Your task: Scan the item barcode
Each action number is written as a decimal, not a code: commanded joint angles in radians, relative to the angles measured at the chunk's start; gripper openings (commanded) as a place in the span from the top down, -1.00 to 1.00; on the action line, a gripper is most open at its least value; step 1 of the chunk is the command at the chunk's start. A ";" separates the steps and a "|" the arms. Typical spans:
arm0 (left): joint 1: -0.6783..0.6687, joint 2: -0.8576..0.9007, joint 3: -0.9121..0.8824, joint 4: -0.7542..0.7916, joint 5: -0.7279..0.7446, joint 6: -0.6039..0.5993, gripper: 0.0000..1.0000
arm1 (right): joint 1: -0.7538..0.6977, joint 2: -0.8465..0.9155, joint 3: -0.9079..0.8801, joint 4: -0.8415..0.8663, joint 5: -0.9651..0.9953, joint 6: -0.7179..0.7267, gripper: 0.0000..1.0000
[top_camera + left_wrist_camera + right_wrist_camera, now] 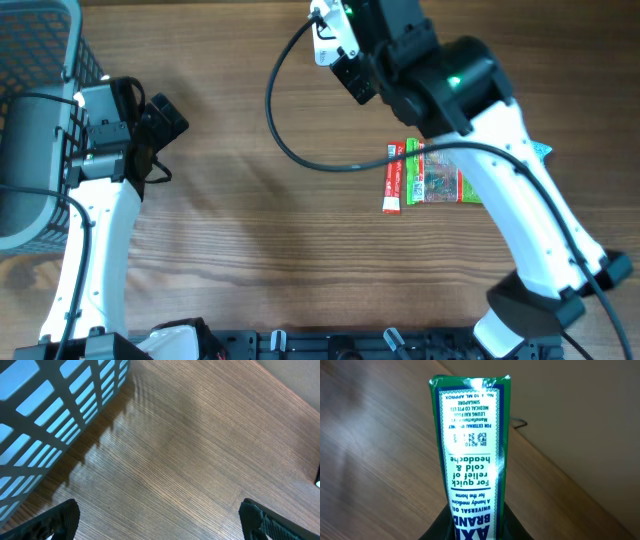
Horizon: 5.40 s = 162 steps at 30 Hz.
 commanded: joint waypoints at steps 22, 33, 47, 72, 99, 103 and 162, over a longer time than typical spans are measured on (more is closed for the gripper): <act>0.003 0.004 0.006 0.003 -0.010 0.005 -1.00 | -0.079 0.753 -0.009 0.801 0.649 -0.303 0.91; 0.003 0.004 0.006 0.003 -0.010 0.005 -1.00 | -0.072 0.786 -0.009 1.006 0.734 -0.492 0.88; 0.003 0.004 0.006 0.003 -0.010 0.005 -1.00 | -0.071 0.643 -0.008 0.852 0.636 -0.499 0.91; 0.003 0.004 0.006 0.003 -0.010 0.005 -1.00 | -0.227 -0.078 -0.433 -0.315 -0.154 0.462 0.91; 0.003 0.004 0.006 0.003 -0.010 0.005 -1.00 | -0.227 -0.159 -0.949 0.389 -0.221 0.449 -1.00; 0.003 0.004 0.006 0.003 -0.010 0.005 -1.00 | -0.227 -0.159 -0.949 0.455 -0.221 0.450 -1.00; 0.003 0.004 0.006 -0.001 -0.010 0.005 -1.00 | -0.465 -1.735 -1.727 0.965 -0.210 0.451 -0.99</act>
